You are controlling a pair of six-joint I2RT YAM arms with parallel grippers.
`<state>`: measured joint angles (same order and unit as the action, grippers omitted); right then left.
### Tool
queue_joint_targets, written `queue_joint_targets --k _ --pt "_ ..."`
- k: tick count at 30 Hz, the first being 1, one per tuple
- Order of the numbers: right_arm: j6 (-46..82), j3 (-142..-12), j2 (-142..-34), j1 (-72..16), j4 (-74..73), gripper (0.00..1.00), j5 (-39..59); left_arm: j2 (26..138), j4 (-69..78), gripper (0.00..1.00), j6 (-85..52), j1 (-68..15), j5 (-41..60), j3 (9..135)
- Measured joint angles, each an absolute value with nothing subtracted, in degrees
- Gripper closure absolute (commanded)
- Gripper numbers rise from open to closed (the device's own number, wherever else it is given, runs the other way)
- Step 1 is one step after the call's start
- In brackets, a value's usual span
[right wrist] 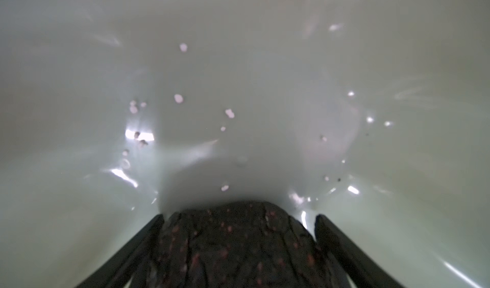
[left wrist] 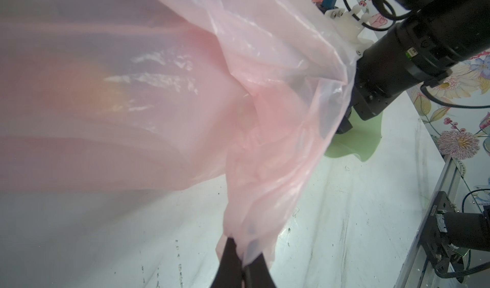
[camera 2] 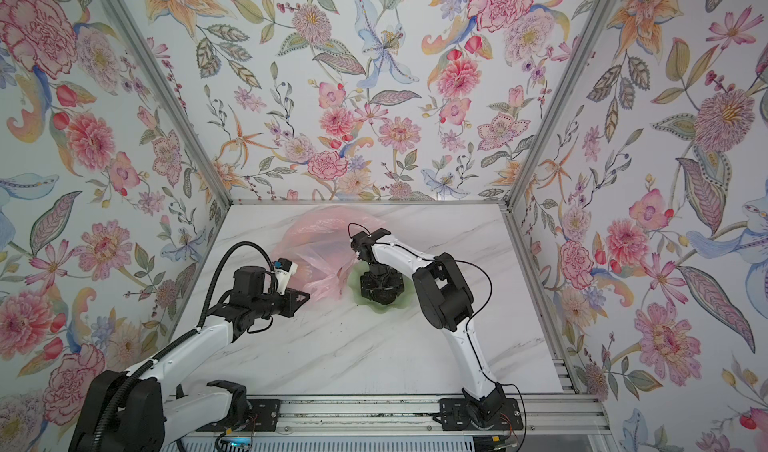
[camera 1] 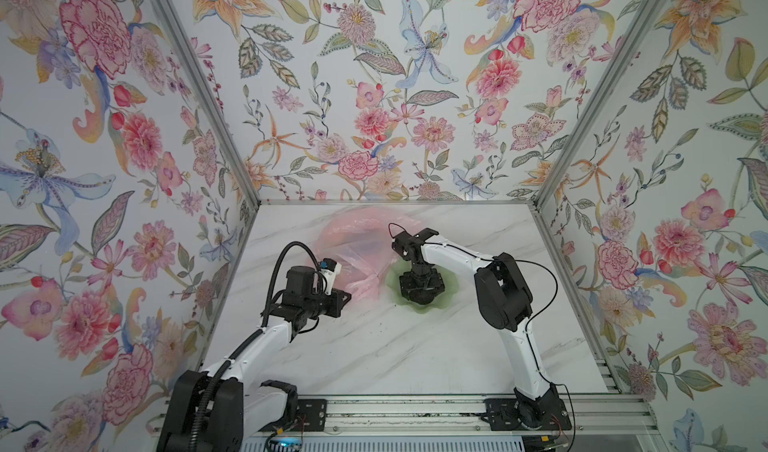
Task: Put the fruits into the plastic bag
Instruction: 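Close the right gripper on the dark brown fruit and lift it, then carry the dark brown fruit with the right gripper to the bag mouth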
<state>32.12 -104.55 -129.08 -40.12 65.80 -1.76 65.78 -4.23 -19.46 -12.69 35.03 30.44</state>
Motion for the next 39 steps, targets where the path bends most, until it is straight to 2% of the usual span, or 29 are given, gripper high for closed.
queue_joint_targets --k 7,15,31,39 --pt "32.42 -104.55 -129.08 -40.42 65.78 0.27 -1.85 65.47 -4.27 1.00 -19.03 -12.69 34.06 30.44" --pt "32.62 -103.28 -126.32 -40.12 65.10 0.32 -1.93 63.22 -6.52 1.00 -19.51 -12.64 32.23 31.83" --pt "36.75 -97.80 -106.52 -32.51 57.95 0.34 7.60 67.11 -14.20 1.00 -22.52 -12.64 31.27 56.55" --pt "39.55 -104.75 -107.02 -32.51 56.23 0.34 15.20 68.71 -17.63 1.00 -22.31 -12.75 31.24 61.89"
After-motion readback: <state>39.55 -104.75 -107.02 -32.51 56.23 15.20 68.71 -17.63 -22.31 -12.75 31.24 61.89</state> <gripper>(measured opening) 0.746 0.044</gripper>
